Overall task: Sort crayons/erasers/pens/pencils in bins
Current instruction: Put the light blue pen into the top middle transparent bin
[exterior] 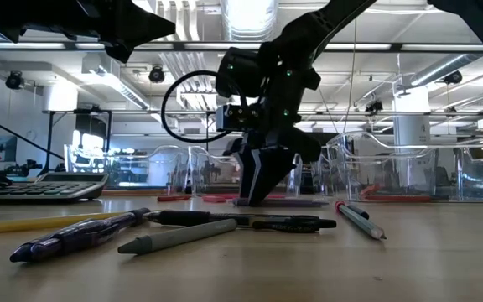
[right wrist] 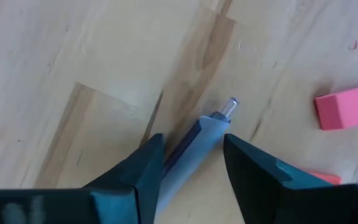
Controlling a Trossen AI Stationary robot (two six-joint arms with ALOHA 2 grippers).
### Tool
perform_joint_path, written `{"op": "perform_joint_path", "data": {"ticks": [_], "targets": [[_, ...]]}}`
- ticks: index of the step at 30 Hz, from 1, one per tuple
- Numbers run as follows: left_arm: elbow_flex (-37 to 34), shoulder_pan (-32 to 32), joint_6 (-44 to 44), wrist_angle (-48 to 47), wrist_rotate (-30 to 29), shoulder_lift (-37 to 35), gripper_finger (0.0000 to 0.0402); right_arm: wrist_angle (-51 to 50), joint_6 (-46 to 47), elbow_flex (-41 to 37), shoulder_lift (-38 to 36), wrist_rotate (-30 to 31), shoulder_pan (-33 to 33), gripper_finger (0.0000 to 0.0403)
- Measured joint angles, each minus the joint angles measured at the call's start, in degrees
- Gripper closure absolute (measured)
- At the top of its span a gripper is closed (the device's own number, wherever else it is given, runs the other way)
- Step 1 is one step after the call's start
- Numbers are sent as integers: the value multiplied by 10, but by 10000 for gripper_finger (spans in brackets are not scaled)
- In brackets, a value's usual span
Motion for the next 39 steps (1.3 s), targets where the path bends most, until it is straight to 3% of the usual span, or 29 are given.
{"op": "perform_joint_path", "data": {"ticks": [11, 20, 30, 36, 39], "targets": [[0, 0, 0, 0, -2, 0, 402, -6, 43, 2, 0, 1, 1, 376], [0, 0, 3, 0, -2, -2, 402, -45, 44, 35, -37, 9, 0, 396], [1, -3, 3, 1, -3, -12, 402, -20, 48, 50, -180, -31, -76, 397], [1, -3, 7, -1, -2, -15, 402, -19, 80, 32, -191, -148, -102, 393], [1, -3, 13, 0, -3, -15, 402, -22, 84, 25, -167, -161, -82, 377]]}}
